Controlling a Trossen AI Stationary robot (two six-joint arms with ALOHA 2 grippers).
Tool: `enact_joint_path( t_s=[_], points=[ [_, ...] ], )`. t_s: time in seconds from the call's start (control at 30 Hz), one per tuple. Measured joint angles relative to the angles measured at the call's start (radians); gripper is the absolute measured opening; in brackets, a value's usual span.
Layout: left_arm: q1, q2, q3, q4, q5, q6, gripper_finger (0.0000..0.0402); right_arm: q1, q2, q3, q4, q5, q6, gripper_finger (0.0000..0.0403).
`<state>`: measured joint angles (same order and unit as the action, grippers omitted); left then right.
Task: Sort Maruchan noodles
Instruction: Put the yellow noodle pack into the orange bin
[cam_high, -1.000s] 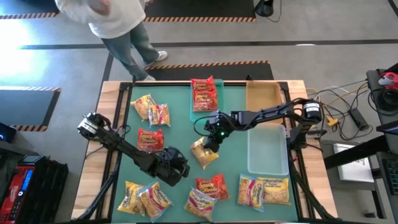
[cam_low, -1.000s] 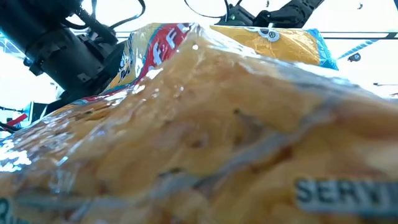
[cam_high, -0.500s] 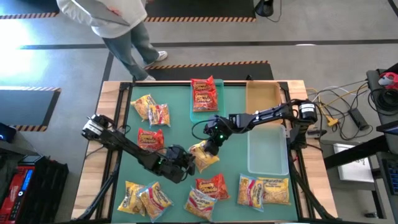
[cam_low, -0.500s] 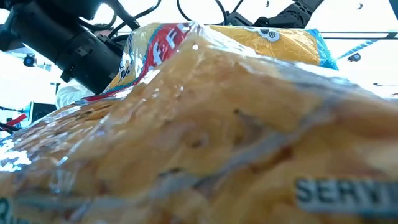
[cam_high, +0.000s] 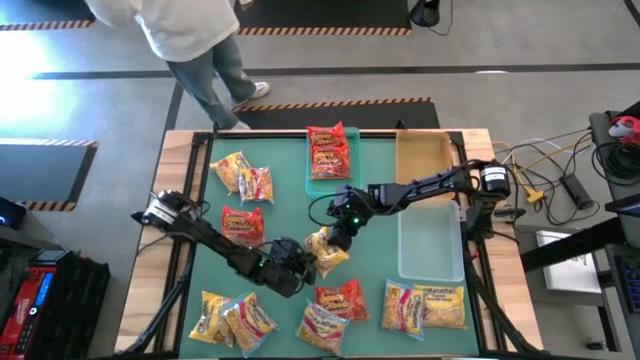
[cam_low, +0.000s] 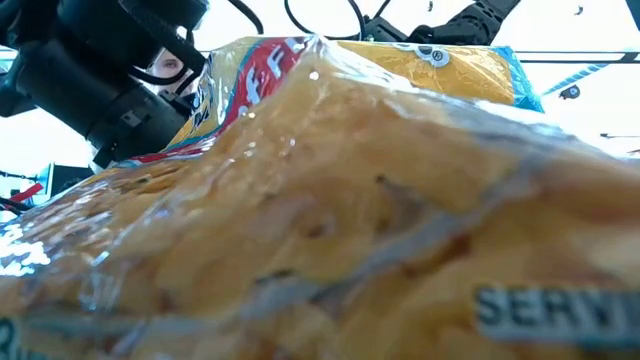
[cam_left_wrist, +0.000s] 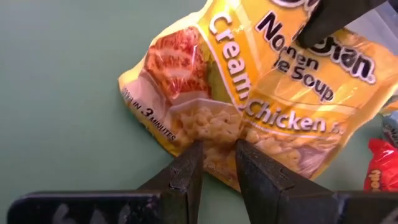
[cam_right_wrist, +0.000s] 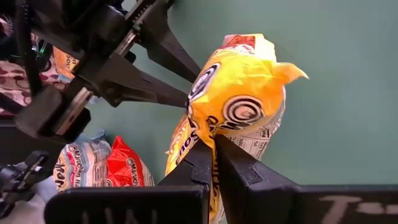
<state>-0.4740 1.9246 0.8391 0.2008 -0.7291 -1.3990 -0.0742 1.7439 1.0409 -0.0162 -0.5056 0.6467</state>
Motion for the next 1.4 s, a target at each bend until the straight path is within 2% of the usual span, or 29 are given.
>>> enact_joint_path(
  t_s=[0.17,0.43,0.57,0.67,0.77,1.1,1.3,1.4],
  points=[
    [0.003,0.007,0.000,0.000,0.006,0.003,0.0078,-0.002,0.000,0.000,-0.004,-0.045,0.039,0.0028],
    [0.006,0.008,0.001,-0.018,0.009,0.003,0.0078,-0.018,-0.001,0.000,-0.018,-0.076,0.054,0.0119],
    [0.006,0.009,0.001,-0.025,0.009,0.002,0.0078,-0.045,-0.009,0.027,-0.132,-0.170,0.050,0.0164],
    [0.006,0.009,0.001,-0.035,0.009,-0.001,0.0078,-0.057,-0.027,0.040,-0.212,-0.175,0.022,0.0191],
    [0.006,0.009,0.001,-0.040,0.009,-0.002,0.0078,-0.058,-0.041,0.041,-0.212,-0.175,0.026,0.0212],
    [0.007,0.009,0.000,-0.046,0.008,-0.002,0.0078,0.006,-0.027,0.041,-0.153,-0.079,0.061,0.0259],
    [0.010,0.009,-0.001,-0.047,0.008,-0.002,0.0078,0.039,-0.026,0.043,-0.119,0.064,0.068,0.0275],
    [0.010,0.009,-0.001,-0.047,0.008,-0.002,0.0078,0.044,-0.026,0.044,-0.090,0.092,0.084,0.0277]
  ],
)
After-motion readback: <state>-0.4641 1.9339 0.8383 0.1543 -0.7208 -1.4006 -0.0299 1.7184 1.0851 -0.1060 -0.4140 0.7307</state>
